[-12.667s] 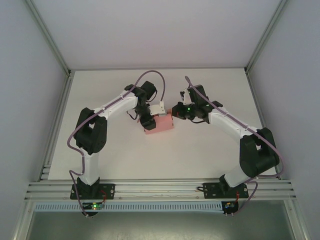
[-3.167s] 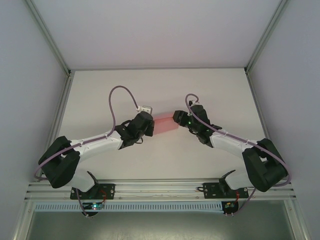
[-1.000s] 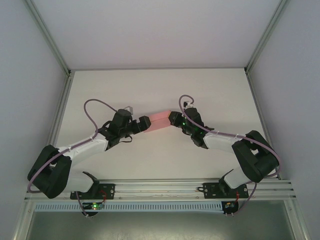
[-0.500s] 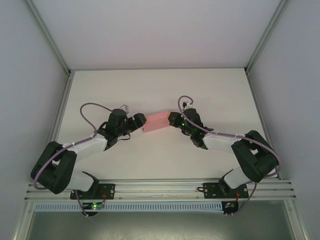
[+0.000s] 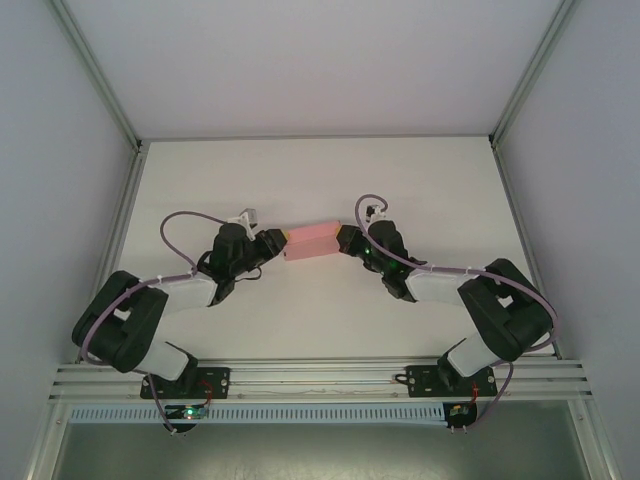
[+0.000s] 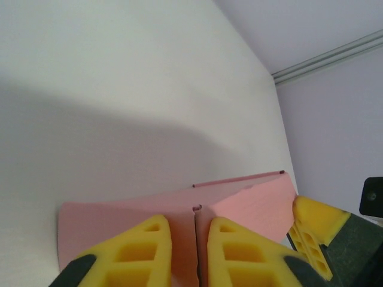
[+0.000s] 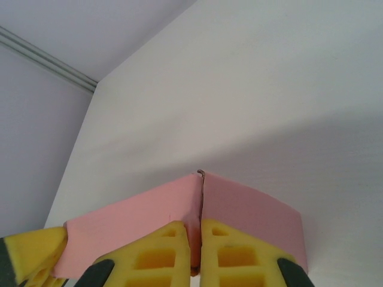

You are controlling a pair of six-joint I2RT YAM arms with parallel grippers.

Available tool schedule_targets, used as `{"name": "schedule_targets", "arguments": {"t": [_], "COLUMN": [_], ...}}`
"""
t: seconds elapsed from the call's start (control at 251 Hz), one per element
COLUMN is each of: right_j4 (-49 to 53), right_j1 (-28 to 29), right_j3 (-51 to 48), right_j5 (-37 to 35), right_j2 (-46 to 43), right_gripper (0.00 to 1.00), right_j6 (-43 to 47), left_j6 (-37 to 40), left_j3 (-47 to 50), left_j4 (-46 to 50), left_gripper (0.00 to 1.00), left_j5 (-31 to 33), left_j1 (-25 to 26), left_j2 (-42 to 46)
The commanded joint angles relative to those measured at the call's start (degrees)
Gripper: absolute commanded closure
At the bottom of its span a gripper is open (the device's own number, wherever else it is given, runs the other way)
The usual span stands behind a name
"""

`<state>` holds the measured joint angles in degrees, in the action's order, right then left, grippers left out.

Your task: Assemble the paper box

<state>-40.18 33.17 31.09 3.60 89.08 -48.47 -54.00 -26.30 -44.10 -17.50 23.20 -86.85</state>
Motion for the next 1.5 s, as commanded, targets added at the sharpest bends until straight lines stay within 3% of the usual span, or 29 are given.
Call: {"name": "schedule_targets", "arguments": {"t": [0.0,0.132,0.223,0.511,0.734,0.914,1.145,1.337,1.496], "right_j4": [12.3,10.3,9.0,10.1,17.2,23.2,24.7,26.2,27.5], "right_j1": [0.2,0.1,0.1,-0.5,-1.9,-3.4,-5.2,-5.6,-5.9], "right_j3": [-4.0,-4.7,-5.4,-4.6,1.4,6.7,9.8,12.2,14.4], "right_j5": [5.9,5.7,5.5,5.7,10.9,12.9,15.1,15.3,15.2], "right_j2": [5.6,6.4,6.1,6.3,6.1,6.3,7.1,6.0,5.5], "right_gripper": [0.95,1.00,1.00,1.00,1.00,1.00,1.00,1.00,0.87], "right_j6": [3.1,5.0,6.1,8.3,5.0,1.6,0.2,1.3,2.6], "left_j6": [4.6,5.2,5.9,8.5,7.2,7.7,9.6,10.5,10.8], "left_j3": [3.4,4.7,5.0,3.4,-0.7,-5.6,-9.6,-11.8,-13.9], "left_j4": [-0.6,-10.5,-12.4,-4.3,1.1,14.1,22.8,24.7,29.0], "left_gripper": [0.97,1.00,1.00,1.00,1.00,1.00,1.00,1.00,0.96], "left_j5": [-2.6,-4.4,-5.2,-2.7,-5.9,-3.8,-3.8,-4.8,-4.3], "left_j1": [0.0,0.0,0.0,0.0,0.0,0.0,0.0,0.0,0.0], "left_j2": [-8.1,-14.4,-15.8,-14.4,-14.2,-11.6,-11.0,-12.4,-12.5]}}
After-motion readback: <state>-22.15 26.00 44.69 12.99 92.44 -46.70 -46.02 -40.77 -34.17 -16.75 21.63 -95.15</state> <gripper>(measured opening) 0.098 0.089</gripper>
